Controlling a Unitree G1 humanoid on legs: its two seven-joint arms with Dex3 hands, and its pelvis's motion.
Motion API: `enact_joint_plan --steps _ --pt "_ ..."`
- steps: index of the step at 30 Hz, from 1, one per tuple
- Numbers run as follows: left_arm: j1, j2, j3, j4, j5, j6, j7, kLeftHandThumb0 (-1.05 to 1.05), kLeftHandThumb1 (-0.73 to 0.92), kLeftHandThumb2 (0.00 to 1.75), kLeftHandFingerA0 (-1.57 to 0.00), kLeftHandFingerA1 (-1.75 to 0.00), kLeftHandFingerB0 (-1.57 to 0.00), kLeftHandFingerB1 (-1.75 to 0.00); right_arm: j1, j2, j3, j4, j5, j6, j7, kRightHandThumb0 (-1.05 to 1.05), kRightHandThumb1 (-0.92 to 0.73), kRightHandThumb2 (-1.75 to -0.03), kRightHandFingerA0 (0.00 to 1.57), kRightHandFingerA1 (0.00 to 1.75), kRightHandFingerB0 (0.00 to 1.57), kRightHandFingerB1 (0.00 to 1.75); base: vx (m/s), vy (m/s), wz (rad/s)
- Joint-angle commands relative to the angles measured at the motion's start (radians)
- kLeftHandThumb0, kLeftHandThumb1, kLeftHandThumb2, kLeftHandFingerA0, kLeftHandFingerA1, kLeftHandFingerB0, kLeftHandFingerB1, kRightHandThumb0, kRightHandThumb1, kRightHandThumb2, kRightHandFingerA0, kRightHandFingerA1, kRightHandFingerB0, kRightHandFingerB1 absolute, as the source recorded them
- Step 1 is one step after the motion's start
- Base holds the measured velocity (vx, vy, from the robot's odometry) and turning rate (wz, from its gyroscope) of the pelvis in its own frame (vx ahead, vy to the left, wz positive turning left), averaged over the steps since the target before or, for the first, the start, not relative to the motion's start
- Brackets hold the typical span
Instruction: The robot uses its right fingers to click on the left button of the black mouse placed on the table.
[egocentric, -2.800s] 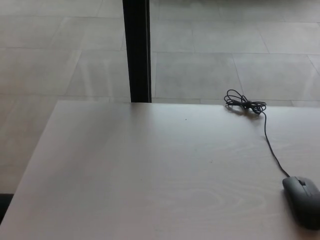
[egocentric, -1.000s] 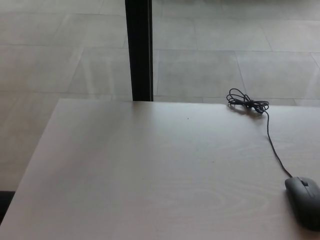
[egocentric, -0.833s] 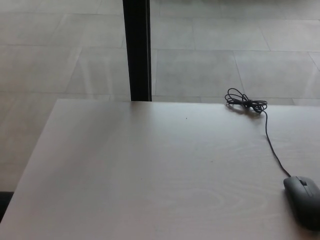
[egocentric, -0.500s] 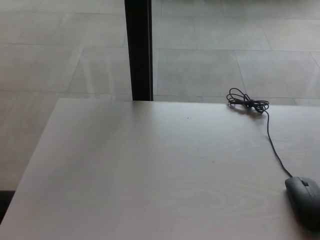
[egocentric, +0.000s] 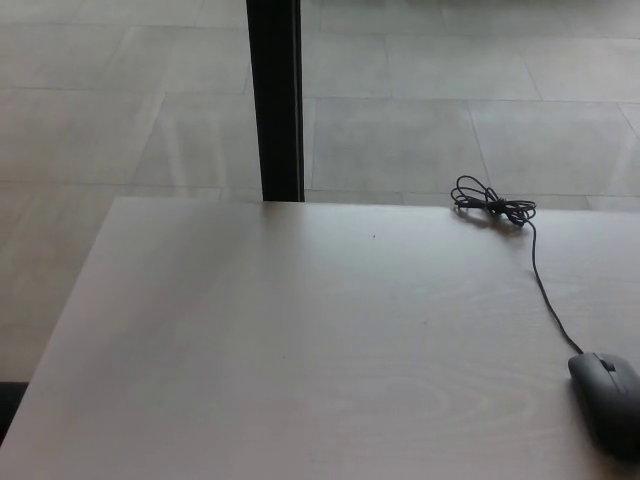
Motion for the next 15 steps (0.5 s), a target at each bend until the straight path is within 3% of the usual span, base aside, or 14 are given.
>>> enact_joint_plan --steps 1,5,6,8,9,10,11,14,15 --pt "0.01 0.027 -0.006 -0.01 -0.022 -0.019 -0.006 -1.0 0.92 0.84 -0.69 -1.24 -0.32 -0.43 -0.031 -0.095 0.123 0.054 -0.256 -0.109 -0.03 -1.04 -0.92 -0.8 0.14 0.47 0.25 0.33 0.0 0.0 0.0" --pt "0.015 0.03 -0.011 -0.015 -0.019 -0.019 -0.022 -0.97 0.92 0.86 -0.66 -1.25 -0.31 -0.45 -0.038 -0.092 0.155 0.066 -0.274 -0.107 -0.033 -1.02 -0.92 -0.77 0.15 0.45 0.27 0.33 0.0 0.0 0.0" --pt "0.016 0.028 -0.01 -0.016 -0.021 -0.023 -0.025 -1.02 0.85 1.03 -0.67 -1.15 -0.28 -0.48 -0.044 -0.09 0.166 0.069 -0.283 -0.1 -0.03 -1.04 -0.92 -0.79 0.15 0.44 0.25 0.33 0.0 0.0 0.0" --pt "0.014 0.028 -0.009 -0.019 -0.022 -0.027 -0.028 -1.02 0.85 1.03 -0.67 -1.15 -0.28 -0.48 -0.052 -0.088 0.18 0.071 -0.297 -0.085 -0.023 -1.04 -0.92 -0.79 0.15 0.44 0.25 0.33 0.0 0.0 0.0" --pt "0.013 0.028 -0.008 -0.02 -0.023 -0.025 -0.015 -1.0 0.92 0.85 -0.67 -1.14 -0.34 -0.44 -0.059 -0.084 0.187 0.074 -0.307 -0.083 -0.028 -1.04 -0.92 -0.8 0.17 0.45 0.25 0.33 0.0 0.0 0.0" --pt "0.012 0.028 -0.009 -0.017 -0.022 -0.026 -0.019 -0.95 0.83 1.15 -0.75 -1.11 -0.29 -0.5 -0.066 -0.078 0.193 0.078 -0.312 -0.079 -0.026 -1.03 -0.92 -0.76 0.17 0.44 0.25 0.32 0.0 0.0 0.0" --pt "0.011 0.028 -0.01 -0.019 -0.021 -0.023 -0.014 -0.99 0.92 0.84 -0.61 -1.11 -0.33 -0.43 -0.079 -0.068 0.2 0.089 -0.311 -0.079 -0.023 -0.99 -0.92 -0.74 0.17 0.4 0.23 0.3 0.0 0.0 0.0" --pt "0.012 0.029 -0.016 -0.013 -0.018 -0.021 -0.016 -0.99 0.92 0.85 -0.65 -1.1 -0.33 -0.43 -0.113 -0.061 0.221 0.116 -0.325 -0.097 -0.014 -1.03 -0.91 -0.79 0.14 0.43 0.24 0.32 0.0 0.0 0.0" --pt "0.014 0.028 -0.018 -0.012 -0.016 -0.027 -0.021 -1.0 0.92 0.85 -0.67 -1.34 -0.32 -0.43 -0.123 -0.055 0.222 0.138 -0.32 -0.108 -0.023 -1.04 -0.91 -0.79 0.15 0.43 0.25 0.32 0.0 0.0 0.0"
